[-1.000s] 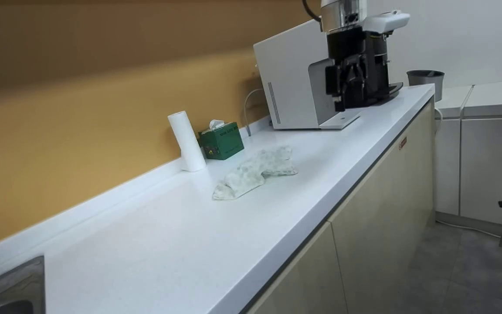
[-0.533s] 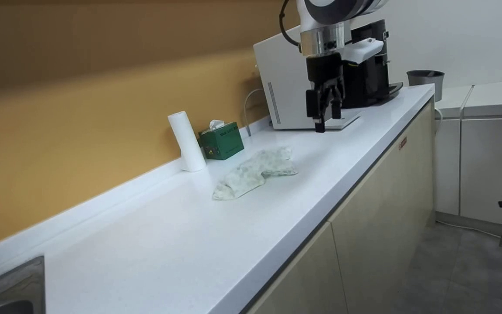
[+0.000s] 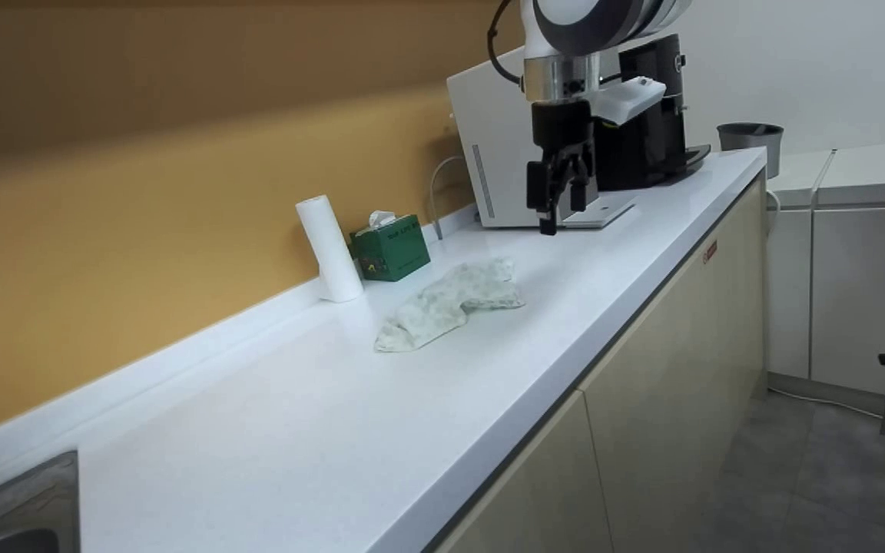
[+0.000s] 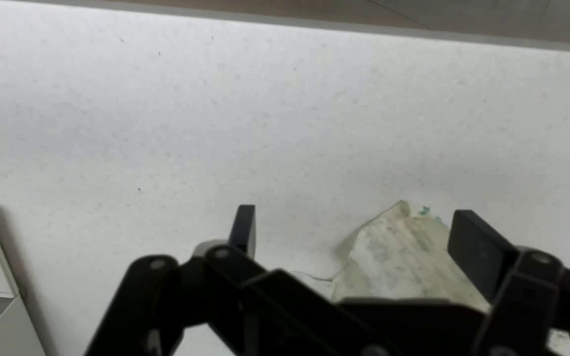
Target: Use the towel to wipe the table
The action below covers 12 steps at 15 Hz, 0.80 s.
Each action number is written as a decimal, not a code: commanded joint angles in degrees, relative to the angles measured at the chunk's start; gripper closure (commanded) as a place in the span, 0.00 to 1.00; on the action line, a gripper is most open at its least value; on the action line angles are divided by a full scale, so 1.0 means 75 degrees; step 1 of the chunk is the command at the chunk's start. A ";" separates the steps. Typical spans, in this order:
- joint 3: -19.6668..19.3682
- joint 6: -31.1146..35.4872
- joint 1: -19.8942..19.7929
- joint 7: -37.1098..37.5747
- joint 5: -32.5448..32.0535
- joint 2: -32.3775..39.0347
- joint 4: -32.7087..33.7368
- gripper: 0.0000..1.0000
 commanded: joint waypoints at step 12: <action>0.0839 0.0531 0.0616 0.0276 0.0072 0.2994 0.2730 0.00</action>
